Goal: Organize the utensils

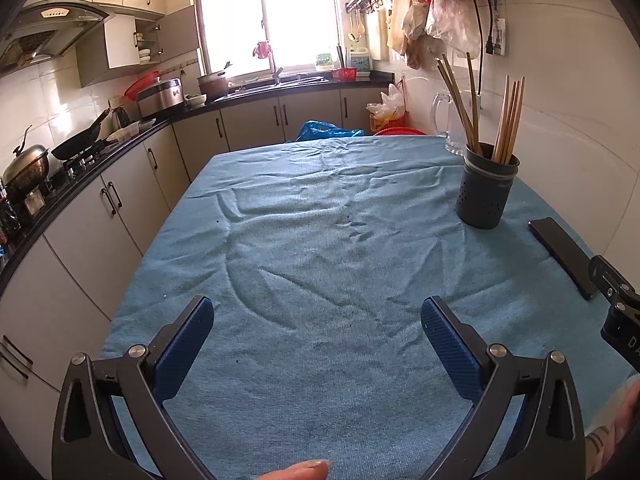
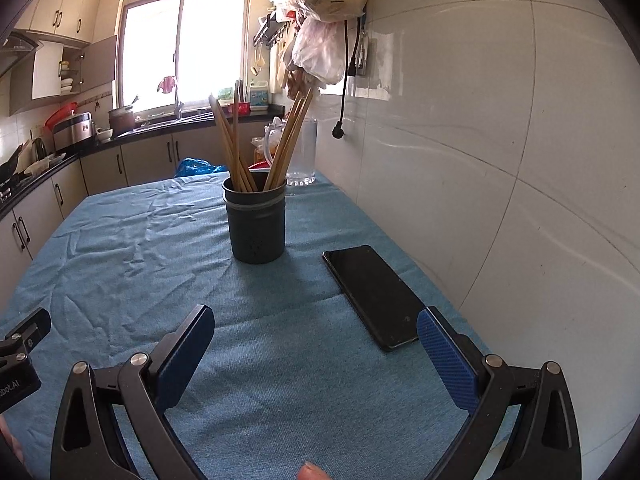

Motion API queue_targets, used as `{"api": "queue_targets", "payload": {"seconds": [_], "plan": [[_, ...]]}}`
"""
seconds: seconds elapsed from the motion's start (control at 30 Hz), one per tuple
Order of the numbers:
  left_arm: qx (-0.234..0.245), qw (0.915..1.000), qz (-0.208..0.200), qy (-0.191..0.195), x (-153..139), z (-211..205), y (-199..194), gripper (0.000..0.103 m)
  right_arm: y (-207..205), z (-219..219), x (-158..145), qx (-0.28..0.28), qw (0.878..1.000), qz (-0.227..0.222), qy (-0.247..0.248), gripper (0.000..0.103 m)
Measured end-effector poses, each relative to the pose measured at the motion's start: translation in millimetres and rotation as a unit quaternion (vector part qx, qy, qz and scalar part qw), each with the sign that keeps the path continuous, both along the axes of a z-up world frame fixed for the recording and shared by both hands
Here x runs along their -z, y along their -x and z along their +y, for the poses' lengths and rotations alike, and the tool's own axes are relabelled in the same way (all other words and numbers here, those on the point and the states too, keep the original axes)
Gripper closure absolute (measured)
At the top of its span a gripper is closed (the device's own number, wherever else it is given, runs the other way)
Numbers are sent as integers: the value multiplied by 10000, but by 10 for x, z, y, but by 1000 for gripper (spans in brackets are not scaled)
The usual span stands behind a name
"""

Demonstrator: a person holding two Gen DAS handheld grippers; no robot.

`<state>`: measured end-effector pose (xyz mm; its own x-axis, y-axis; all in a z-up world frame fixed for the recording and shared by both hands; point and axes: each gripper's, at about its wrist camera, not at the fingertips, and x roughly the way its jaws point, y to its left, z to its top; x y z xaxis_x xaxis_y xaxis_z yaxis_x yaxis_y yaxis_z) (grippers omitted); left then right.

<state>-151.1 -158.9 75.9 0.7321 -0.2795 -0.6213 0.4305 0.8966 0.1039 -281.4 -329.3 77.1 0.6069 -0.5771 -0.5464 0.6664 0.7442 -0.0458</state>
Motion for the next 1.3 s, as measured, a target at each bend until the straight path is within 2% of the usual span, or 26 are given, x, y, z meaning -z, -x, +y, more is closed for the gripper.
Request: {"api": "queue_targets", "payload": {"seconds": [1.3], "plan": [[-35,10000,58,55,64,31,-39,0,-98,49,78,-70,9997,229,-30,0]]}}
